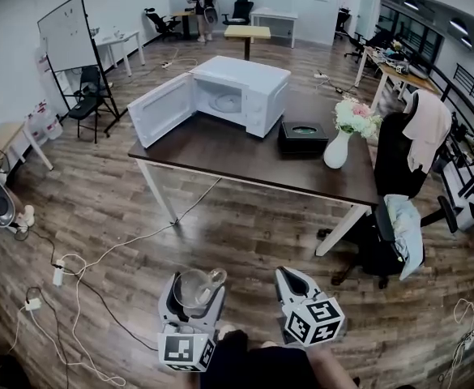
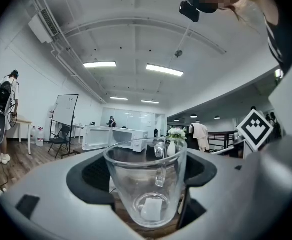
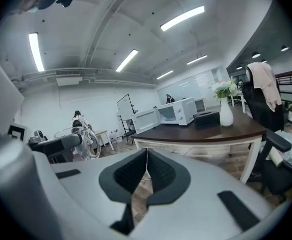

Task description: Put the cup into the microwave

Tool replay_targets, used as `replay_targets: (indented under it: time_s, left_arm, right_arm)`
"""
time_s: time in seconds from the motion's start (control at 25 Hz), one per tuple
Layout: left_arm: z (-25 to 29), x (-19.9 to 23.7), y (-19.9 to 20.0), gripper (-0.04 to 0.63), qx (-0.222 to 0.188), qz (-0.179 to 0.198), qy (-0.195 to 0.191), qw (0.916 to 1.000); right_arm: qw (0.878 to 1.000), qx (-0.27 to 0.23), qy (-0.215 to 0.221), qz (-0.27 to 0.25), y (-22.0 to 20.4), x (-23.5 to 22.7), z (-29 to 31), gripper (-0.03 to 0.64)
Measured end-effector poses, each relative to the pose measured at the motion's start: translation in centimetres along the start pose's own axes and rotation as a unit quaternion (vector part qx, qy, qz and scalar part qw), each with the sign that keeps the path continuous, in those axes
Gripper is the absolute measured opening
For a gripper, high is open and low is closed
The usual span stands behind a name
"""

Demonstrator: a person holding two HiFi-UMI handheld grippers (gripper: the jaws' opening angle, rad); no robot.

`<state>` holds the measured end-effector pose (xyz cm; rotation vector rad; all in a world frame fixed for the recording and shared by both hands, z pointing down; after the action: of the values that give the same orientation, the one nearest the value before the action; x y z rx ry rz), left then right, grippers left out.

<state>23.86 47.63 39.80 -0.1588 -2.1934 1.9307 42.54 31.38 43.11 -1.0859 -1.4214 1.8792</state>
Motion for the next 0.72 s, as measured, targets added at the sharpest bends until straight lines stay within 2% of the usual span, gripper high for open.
replay_targets:
  time_s: [0.72]
  left_arm:
    - [1.9, 5.6, -0.5, 0.397, -0.002, 0.006, -0.003, 1.0000]
  right_arm:
    - [1.000, 0.000, -0.012, -0.005, -0.5, 2.6, 5.0, -0.005]
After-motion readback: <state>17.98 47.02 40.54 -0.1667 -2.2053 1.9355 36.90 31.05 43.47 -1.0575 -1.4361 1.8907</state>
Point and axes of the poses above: the fingertips, and each gripper's own axes: z forward along the fingers, x to its left, y out of its top, the point moved 9 cm from there along -z, backward along the fingers, and after that the axes turned 11 degrees about -x, right-handed, at the moved point
